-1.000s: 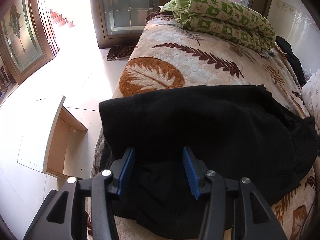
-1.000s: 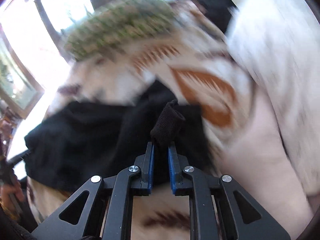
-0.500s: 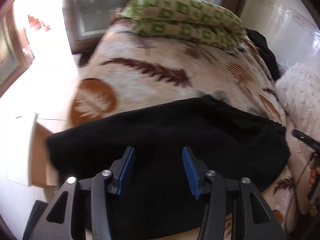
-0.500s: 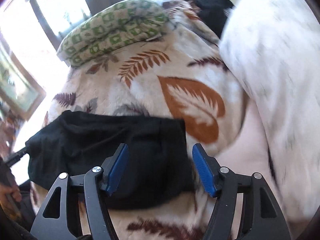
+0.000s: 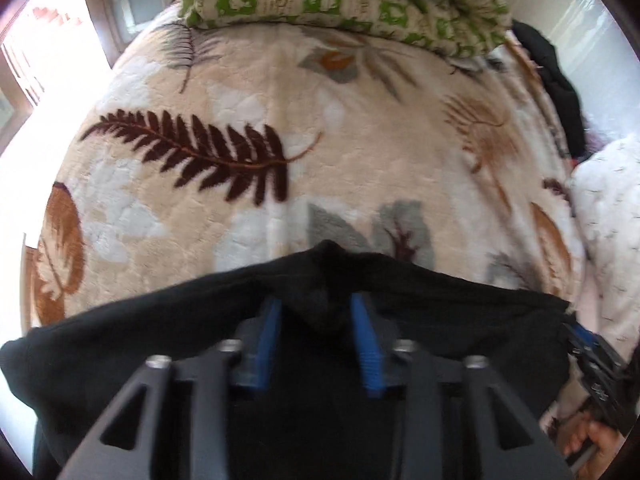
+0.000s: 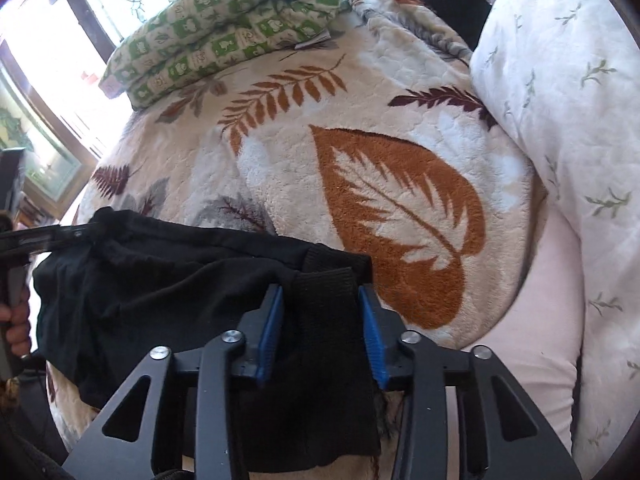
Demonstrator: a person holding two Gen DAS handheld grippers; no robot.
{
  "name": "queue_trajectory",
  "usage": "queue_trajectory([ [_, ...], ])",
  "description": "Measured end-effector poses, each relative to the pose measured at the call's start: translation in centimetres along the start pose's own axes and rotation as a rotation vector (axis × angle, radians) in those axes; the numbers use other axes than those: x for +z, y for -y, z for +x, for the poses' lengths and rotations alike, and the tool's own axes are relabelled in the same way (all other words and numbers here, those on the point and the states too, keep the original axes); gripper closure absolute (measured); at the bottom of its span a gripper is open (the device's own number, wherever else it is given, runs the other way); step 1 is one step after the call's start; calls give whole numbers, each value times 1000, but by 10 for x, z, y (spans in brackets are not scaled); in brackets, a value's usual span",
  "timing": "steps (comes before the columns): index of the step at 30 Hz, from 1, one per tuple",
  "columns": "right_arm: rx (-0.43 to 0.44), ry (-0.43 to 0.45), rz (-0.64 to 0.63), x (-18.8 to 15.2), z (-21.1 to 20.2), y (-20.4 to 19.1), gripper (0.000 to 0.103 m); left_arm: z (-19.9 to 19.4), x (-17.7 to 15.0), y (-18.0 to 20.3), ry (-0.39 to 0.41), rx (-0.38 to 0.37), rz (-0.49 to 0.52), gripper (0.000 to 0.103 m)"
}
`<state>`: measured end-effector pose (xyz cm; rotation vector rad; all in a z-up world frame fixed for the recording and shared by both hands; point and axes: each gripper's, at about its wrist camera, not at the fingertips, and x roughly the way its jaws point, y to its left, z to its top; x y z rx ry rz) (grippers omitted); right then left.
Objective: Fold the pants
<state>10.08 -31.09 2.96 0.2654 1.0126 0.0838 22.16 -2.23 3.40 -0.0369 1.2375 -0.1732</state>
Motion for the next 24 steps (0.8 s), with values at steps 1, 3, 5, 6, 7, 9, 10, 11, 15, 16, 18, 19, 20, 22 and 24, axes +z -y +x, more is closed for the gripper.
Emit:
queue_trajectory([
  [1, 5, 8, 1, 0, -1, 0, 78, 0, 0, -1, 6, 9, -3, 84],
  [3, 15, 25, -5, 2, -5, 0, 84, -3, 3, -6, 23, -12, -26, 90],
  [5, 17, 46, -11, 4, -7, 0, 86, -9, 6, -12, 48, -39, -55, 93],
  [6, 21, 50, -6, 5, -8, 0, 87, -12, 8, -15, 62, -51, -62, 93],
  [7, 23, 52, -2, 6, -8, 0, 87, -16, 11, -16, 77, -58, -63, 93],
  [9, 20, 56, 8, 7, -7, 1, 87, -22, 15, -14, 108, -53, -47, 93],
  [10, 24, 55, 16, 8, -6, 2, 87, -24, 16, -14, 121, -42, -34, 94],
  [11, 27, 61, 25, 8, -6, 4, 87, -23, 19, -11, 128, -30, -19, 94],
  [15, -5, 79, -24, 9, -3, -1, 86, -8, 27, -5, 107, -29, 1, 94],
  [16, -13, 71, -27, 9, 0, -1, 86, -7, 29, -5, 110, -46, -13, 94],
  [18, -15, 57, -20, 9, 6, 2, 81, -12, 27, -15, 117, -98, -64, 94],
  [19, -17, 53, -9, 8, 7, 4, 76, -15, 28, -21, 112, -111, -90, 94],
  [20, -20, 55, 0, 8, 7, 7, 72, -17, 28, -24, 110, -114, -110, 94],
  [22, -18, 57, 16, 8, 5, 11, 67, -23, 27, -28, 111, -114, -119, 86],
  [24, -19, 54, 39, 9, 3, 13, 63, -26, 25, -21, 105, -88, -89, 68],
])
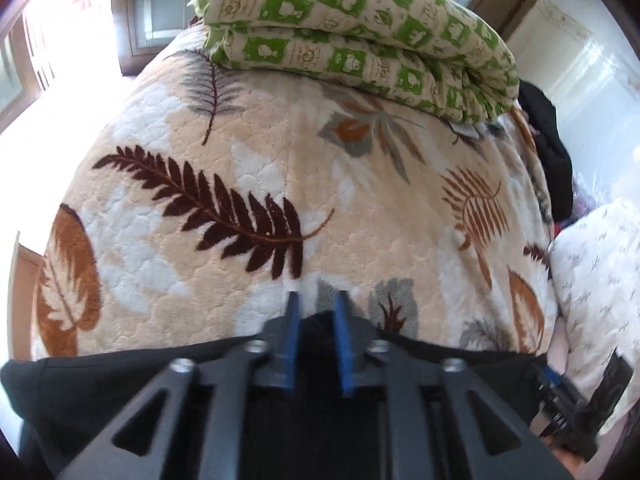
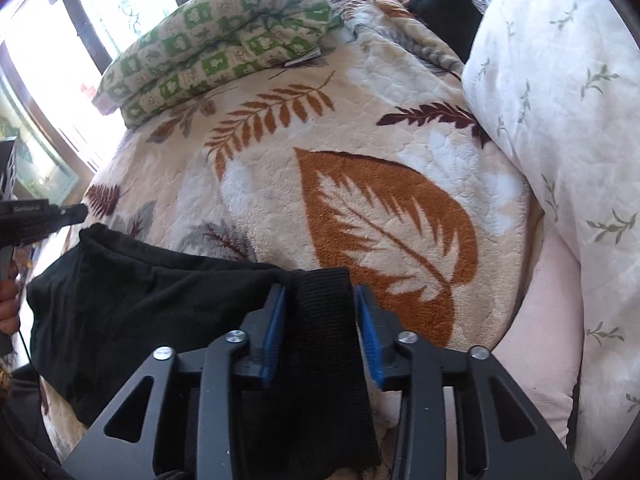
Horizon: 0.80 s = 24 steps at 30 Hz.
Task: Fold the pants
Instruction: 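Lay the fold flat and open both grippers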
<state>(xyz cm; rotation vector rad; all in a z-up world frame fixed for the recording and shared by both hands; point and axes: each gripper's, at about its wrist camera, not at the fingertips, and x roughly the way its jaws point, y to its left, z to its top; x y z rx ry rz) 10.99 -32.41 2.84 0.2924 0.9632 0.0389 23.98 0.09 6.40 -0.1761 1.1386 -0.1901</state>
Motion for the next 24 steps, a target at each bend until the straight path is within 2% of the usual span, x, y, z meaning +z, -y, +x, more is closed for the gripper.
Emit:
queue_trajectory([
  [1, 2, -1, 11, 0, -1, 1, 62, 0, -2, 5, -4, 14, 20, 56],
  [2, 3, -3, 20, 1, -2, 1, 62, 1, -3, 9, -9, 23, 41, 54],
  [6, -9, -12, 24, 0, -5, -2, 62, 19, -10, 26, -64, 60, 105, 54],
  [7, -2, -12, 22, 0, -4, -2, 62, 25, -11, 28, -71, 84, 117, 64],
  [8, 2, -17, 20, 0, -4, -2, 71, 30, -11, 30, -70, 112, 130, 73],
  [9, 0, -21, 14, -1, -2, -3, 77, 35, -11, 30, -63, 146, 140, 88],
  [11, 2, -16, -2, -2, -1, -6, 84, 41, -7, 25, -47, 154, 125, 92],
  [13, -21, 25, -25, -1, -4, -10, 86, 47, -2, 19, -39, 150, 100, 95],
  [15, -30, 65, -34, 3, -6, -12, 87, 54, 0, 18, -31, 155, 106, 96],
  [18, -17, 47, -16, 6, 4, -8, 87, 63, 2, 24, -19, 172, 136, 97],
  [21, -21, 45, -2, 1, 13, -3, 79, 65, 4, 27, -16, 178, 152, 97],
  [23, -51, 51, 6, 0, 11, 1, 59, 62, 7, 22, -19, 143, 142, 97],
  [24, -61, 51, 17, 0, 8, 4, 54, 58, 8, 20, -19, 113, 135, 96],
])
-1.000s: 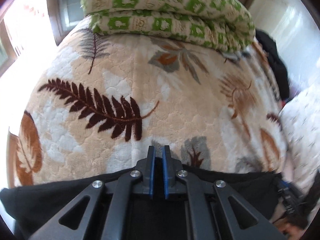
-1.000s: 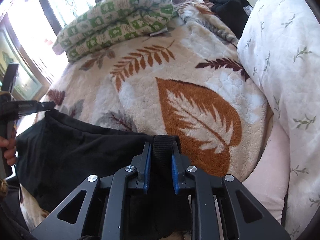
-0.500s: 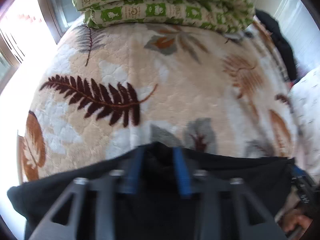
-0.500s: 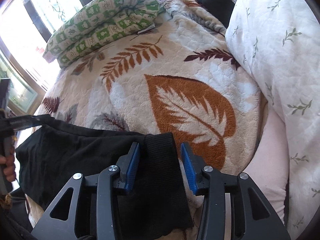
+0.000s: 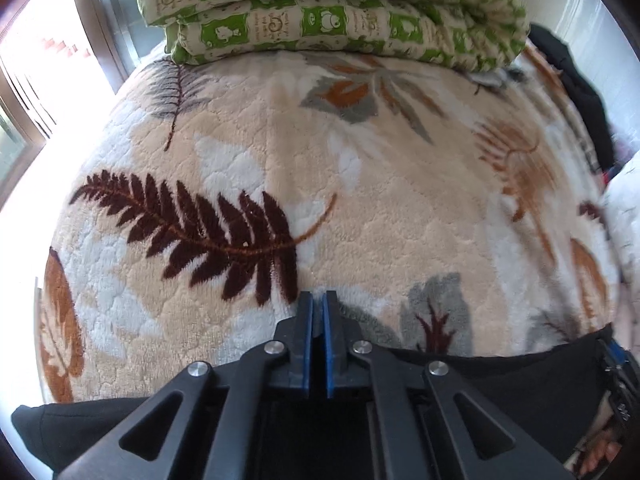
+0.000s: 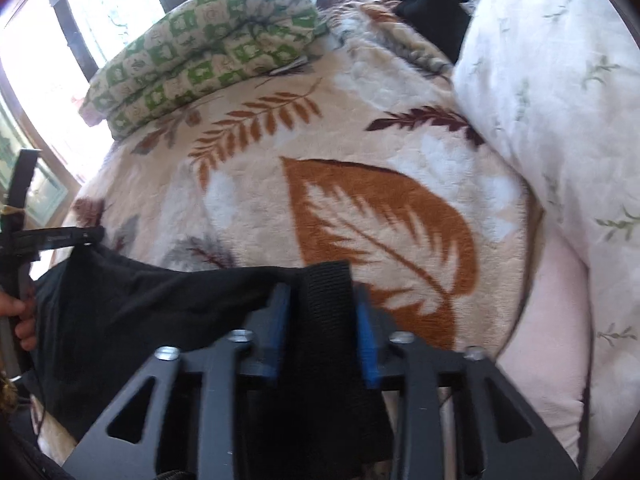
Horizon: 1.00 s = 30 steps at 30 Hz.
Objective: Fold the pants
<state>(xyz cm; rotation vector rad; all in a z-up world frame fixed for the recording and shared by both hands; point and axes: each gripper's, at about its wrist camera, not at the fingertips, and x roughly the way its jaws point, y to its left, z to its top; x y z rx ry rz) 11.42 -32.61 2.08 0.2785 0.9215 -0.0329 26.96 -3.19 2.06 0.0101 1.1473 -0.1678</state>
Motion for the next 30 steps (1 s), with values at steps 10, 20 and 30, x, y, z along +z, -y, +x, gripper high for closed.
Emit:
queue_trajectory([
  [10, -90, 77, 10, -2, -50, -8, 45, -99, -68, -70, 84, -48, 33, 65],
  [20, 36, 24, -84, -53, -52, -73, 42, -91, -137, -169, 74, 29, -130, 65],
  [30, 2, -43, -143, -77, -38, -83, 42, -87, -137, -175, 111, -12, -133, 67],
])
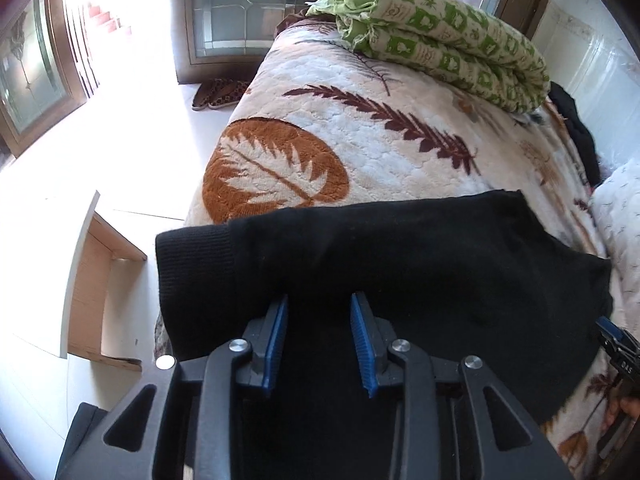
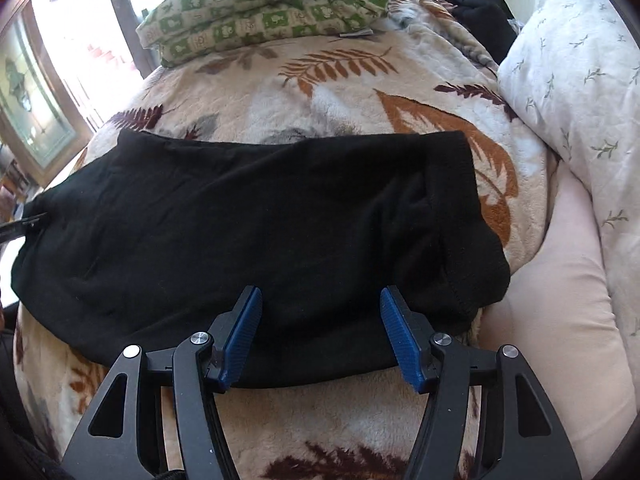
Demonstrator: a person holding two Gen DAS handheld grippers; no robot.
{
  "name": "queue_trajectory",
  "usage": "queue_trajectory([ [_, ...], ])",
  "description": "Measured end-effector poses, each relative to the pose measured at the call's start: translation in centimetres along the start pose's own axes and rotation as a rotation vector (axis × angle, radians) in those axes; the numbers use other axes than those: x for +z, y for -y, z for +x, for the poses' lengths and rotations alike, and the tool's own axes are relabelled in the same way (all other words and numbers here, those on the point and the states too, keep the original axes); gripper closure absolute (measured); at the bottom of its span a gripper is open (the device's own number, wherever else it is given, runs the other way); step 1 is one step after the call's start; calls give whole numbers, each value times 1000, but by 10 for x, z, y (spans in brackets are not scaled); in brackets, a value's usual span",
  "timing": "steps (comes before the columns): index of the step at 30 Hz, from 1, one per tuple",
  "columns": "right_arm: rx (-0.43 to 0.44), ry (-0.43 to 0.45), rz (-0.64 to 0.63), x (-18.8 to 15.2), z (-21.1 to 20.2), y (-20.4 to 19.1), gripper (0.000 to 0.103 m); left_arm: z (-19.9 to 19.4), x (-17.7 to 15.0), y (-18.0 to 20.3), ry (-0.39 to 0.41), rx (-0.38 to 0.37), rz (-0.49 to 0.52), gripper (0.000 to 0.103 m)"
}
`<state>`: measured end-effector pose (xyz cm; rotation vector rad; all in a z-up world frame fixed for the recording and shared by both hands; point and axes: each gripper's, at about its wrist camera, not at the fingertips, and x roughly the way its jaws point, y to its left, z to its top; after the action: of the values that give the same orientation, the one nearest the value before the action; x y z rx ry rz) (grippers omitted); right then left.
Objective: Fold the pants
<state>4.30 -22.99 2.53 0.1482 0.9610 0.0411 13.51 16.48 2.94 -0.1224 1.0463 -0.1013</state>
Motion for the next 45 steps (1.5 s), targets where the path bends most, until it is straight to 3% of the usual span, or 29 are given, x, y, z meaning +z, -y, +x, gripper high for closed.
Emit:
queue_trajectory([
  [3, 12, 21, -12, 0, -6, -7, 40, -16, 0, -3, 29, -30, 2, 67],
  [6, -13, -53, -41, -5, 13, -11, 39, -24, 4, -15, 66, -18, -30, 67],
  [9, -28, -24, -56, -7, 9, -15, 39, -11, 5, -26, 31, -29, -73, 68],
  [16, -16, -15, -86, -10, 17, -15, 31, 5, 7, -17, 59, 43, -8, 68],
  [20, 8, -19, -66, -7, 7, -13, 32, -7, 4, -12, 79, 49, 8, 68],
  [22, 29, 29, -19, -4, -9, -4, 32, -21, 0, -4, 121, 55, 35, 68],
  [25, 37, 61, 36, -1, -24, 11, 31, -43, -7, 14, 190, 44, 89, 67],
  [28, 49, 28, 73, -4, -17, 20, 31, -54, -15, 37, 212, 9, 119, 66],
  [30, 52, -54, 79, -9, 3, 24, 31, -55, -21, 57, 193, -40, 133, 65],
  [33, 58, -42, 69, -7, -3, 23, 32, -46, -27, 94, 148, -89, 178, 64],
  [37, 95, 8, 151, 9, -24, 40, 33, -28, -30, 149, 94, -136, 250, 59],
  [41, 93, -18, 204, 33, -27, 65, 33, -14, -28, 199, 60, -203, 298, 59],
  [45, 83, -76, 146, 50, -16, 79, 33, 2, -26, 241, 26, -239, 324, 59],
])
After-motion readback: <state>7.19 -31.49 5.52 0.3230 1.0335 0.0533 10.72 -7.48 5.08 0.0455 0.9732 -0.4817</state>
